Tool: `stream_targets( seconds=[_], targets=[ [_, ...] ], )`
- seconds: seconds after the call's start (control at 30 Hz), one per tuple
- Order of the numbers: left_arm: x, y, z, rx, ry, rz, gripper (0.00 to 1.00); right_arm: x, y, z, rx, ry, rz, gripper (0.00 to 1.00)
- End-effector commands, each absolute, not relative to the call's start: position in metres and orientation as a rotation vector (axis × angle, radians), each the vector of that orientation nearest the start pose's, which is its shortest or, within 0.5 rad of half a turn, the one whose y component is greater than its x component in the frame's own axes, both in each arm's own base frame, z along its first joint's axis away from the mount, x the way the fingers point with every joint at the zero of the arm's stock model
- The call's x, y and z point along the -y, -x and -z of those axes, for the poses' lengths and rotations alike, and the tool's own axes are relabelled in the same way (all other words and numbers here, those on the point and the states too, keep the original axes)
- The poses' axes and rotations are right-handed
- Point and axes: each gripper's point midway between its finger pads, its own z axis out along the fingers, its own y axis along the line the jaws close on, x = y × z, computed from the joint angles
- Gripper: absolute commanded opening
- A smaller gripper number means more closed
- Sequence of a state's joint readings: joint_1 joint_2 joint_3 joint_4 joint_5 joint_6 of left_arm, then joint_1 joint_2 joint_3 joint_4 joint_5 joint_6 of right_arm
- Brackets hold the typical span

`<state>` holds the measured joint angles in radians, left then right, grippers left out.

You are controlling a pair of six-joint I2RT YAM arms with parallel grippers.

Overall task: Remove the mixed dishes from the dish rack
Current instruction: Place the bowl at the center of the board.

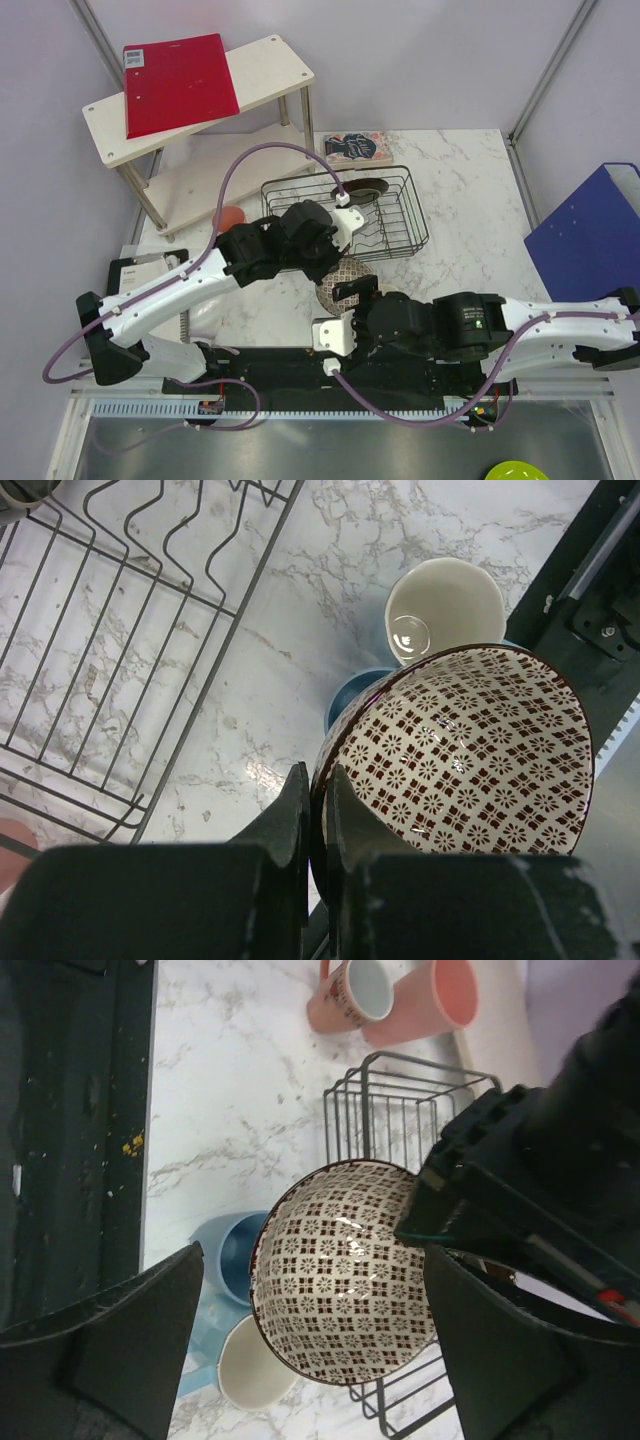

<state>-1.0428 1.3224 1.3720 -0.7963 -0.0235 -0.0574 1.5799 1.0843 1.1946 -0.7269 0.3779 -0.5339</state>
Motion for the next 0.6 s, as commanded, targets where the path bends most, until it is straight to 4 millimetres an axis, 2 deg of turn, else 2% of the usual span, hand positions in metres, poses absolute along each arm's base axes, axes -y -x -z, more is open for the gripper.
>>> stream_targets(
  seconds=[0.0, 0.07, 0.17, 0.2, 0.23, 0.27, 0.3, 0.33, 0.4, 0.43, 0.5, 0.53, 0.57],
  targets=[
    [0.307, -0.195, -0.285, -1.998, -1.024, 0.582, 0.02, -0.309, -0.08, -0.325, -1.22, 1.587, -0.322, 0.98],
    [0.303, -0.201, -0.291, -1.997, -0.982, 0.584, 0.02, -0.304, -0.082, -0.349, -1.222, 1.507, -0.353, 0.98],
    [0.284, -0.222, -0.305, -2.001, -0.862, 0.568, 0.02, -0.29, -0.088, -0.385, -1.232, 1.359, -0.407, 0.98],
    [0.27, -0.237, -0.309, -2.014, -0.783, 0.549, 0.02, -0.281, -0.095, -0.401, -1.248, 1.267, -0.405, 0.98],
    [0.264, -0.241, -0.31, -2.034, -0.735, 0.57, 0.02, -0.275, -0.1, -0.415, -1.282, 1.171, -0.429, 0.98],
    [0.251, -0.252, -0.307, -2.06, -0.666, 0.55, 0.02, -0.269, -0.105, -0.428, -1.299, 1.084, -0.448, 0.98],
    [0.245, -0.255, -0.306, -2.07, -0.631, 0.543, 0.02, -0.254, -0.119, -0.441, -1.339, 0.955, -0.409, 0.98],
    [0.241, -0.256, -0.304, -2.084, -0.593, 0.548, 0.02, -0.247, -0.125, -0.445, -1.368, 0.866, -0.406, 0.98],
    [0.234, -0.255, -0.288, -2.134, -0.558, 0.53, 0.02, -0.234, -0.137, -0.452, -1.432, 0.663, -0.424, 0.98],
    [0.232, -0.252, -0.285, -2.146, -0.533, 0.541, 0.02, -0.225, -0.144, -0.448, -1.465, 0.586, -0.385, 0.98],
    [0.228, -0.245, -0.266, -2.195, -0.517, 0.539, 0.02, -0.219, -0.147, -0.449, -1.493, 0.466, -0.44, 0.98],
    [0.226, -0.24, -0.265, -2.201, -0.497, 0.558, 0.02, -0.217, -0.149, -0.437, -1.509, 0.433, -0.416, 0.98],
    [0.224, -0.234, -0.252, -2.233, -0.501, 0.564, 0.02, -0.214, -0.151, -0.434, -1.514, 0.388, -0.425, 0.98]
  ],
)
